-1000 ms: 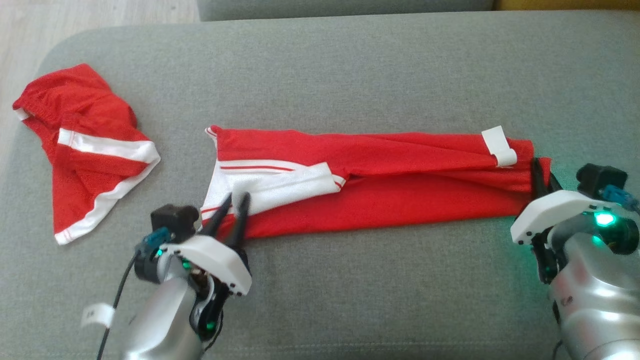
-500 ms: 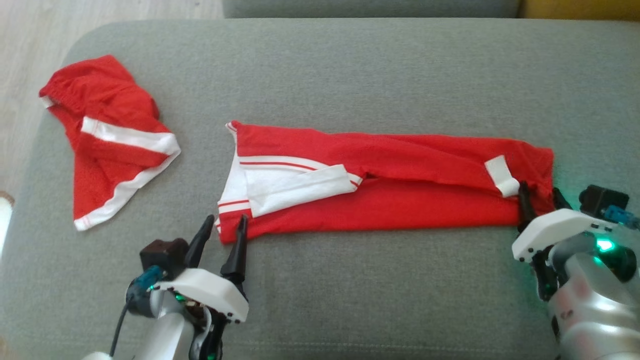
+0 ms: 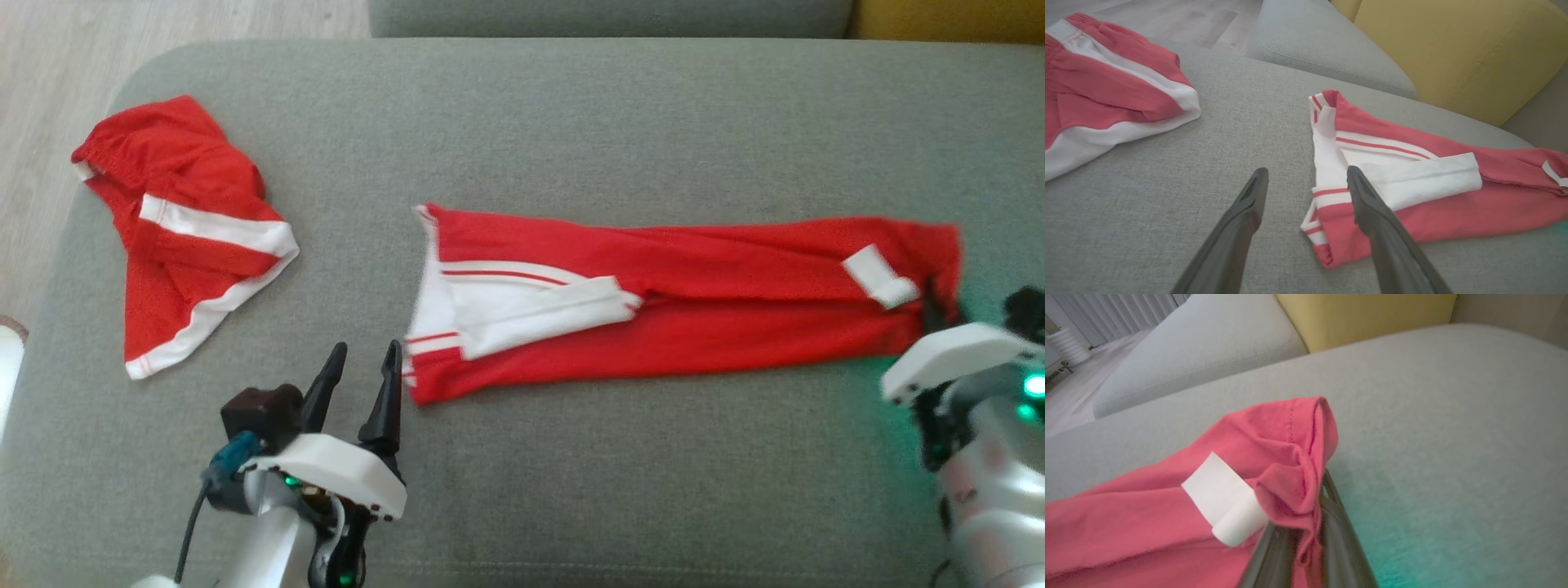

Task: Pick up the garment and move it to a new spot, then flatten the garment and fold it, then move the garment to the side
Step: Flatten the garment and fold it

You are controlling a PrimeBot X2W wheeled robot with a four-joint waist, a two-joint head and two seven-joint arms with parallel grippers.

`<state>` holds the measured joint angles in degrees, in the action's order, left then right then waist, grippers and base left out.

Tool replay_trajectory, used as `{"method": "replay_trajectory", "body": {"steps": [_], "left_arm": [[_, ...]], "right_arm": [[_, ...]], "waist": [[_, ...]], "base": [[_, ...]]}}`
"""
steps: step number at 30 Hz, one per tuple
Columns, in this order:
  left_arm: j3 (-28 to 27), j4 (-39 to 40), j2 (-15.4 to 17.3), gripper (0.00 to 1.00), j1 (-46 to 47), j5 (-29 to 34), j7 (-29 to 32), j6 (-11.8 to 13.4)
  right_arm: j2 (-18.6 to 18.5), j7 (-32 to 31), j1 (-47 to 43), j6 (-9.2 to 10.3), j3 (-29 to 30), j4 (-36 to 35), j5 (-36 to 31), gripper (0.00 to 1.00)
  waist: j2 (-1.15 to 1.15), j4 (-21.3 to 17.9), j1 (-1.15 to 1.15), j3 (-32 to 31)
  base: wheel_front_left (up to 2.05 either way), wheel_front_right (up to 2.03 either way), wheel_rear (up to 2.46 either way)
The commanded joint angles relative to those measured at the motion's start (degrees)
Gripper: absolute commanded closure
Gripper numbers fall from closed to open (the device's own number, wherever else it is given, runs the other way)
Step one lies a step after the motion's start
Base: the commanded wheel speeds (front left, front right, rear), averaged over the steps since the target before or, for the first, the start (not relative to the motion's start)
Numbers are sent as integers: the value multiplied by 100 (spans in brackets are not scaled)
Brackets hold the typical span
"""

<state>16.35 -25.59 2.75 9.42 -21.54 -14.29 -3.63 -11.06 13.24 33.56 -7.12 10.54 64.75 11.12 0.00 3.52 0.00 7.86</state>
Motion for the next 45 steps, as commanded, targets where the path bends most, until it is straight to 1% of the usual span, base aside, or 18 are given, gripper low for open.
{"method": "replay_trajectory", "body": {"steps": [1,4,7,10,14,18,21,22,24,30,31,32,33,35,38,41,43,45], "left_arm": [[-110,189,13,0,47,-41,-71,39],[-48,168,13,0,6,-86,-71,65],[6,147,13,0,-40,-128,-71,84],[154,70,13,0,-91,-124,-71,68],[351,21,13,0,-130,-219,-71,83],[528,27,13,0,-130,-310,-71,116],[598,26,13,0,-106,-336,-71,147],[598,26,13,0,-106,-336,-71,147],[649,33,13,0,-82,-343,-71,152],[835,39,13,0,-14,-422,-71,166],[866,39,13,0,-3,-436,-71,172],[891,40,13,0,6,-446,-71,181],[908,40,13,0,11,-456,-71,199],[920,18,13,0,18,-466,-71,262],[890,2,13,0,54,-454,-71,351],[835,24,13,0,91,-403,-71,427],[778,47,13,0,101,-353,-71,471],[687,101,13,0,102,-279,-71,541]], "right_arm": [[-96,116,223,-36,-89,-274,-64,100],[96,151,250,-36,-282,-675,-112,100],[355,165,195,-36,-795,-1239,-119,100],[558,160,64,-36,-1365,-1768,106,100],[709,-188,-150,-36,-2220,-2376,564,100],[778,-648,-348,-36,-2917,-2911,1052,100],[801,-871,-421,-36,-3267,-3147,1237,100],[801,-871,-421,-36,-3267,-3147,1237,100],[809,-957,-433,-36,-3413,-3202,1291,100],[816,-991,-338,-36,-3803,-3106,1539,100],[816,-971,-313,-36,-3879,-3068,1614,77],[816,-923,-292,-36,-3978,-3070,1746,2],[817,-875,-277,-36,-4060,-3064,1895,0],[817,-743,-233,-36,-4165,-3017,2129,0],[817,-469,-154,-36,-4203,-2875,2249,0],[817,-184,-123,-36,-4052,-2641,2200,0],[817,-33,-118,-36,-3855,-2460,2054,0],[817,75,-144,-36,-3538,-2282,1869,0]], "waist": [[0,-29,0,-33],[0,-72,0,-93],[0,-88,0,-146],[0,-35,0,-188],[0,164,0,-224],[0,459,0,-219],[0,700,0,-197],[0,700,0,-197],[0,864,0,-180],[0,1257,0,-123],[0,1292,0,-118],[0,1317,0,-114],[0,1330,0,-111],[0,1314,0,-117],[0,1194,0,-132],[0,1007,0,-159],[0,857,0,-184],[0,695,0,-208]], "base": [[0,0,0],[0,0,0],[0,0,0],[0,0,0],[0,0,0],[0,0,0],[0,0,0],[0,0,0],[0,0,0],[0,0,0],[0,0,0],[0,0,0],[0,0,0],[0,0,0],[0,0,0],[0,0,0],[0,0,0],[0,0,0]]}}
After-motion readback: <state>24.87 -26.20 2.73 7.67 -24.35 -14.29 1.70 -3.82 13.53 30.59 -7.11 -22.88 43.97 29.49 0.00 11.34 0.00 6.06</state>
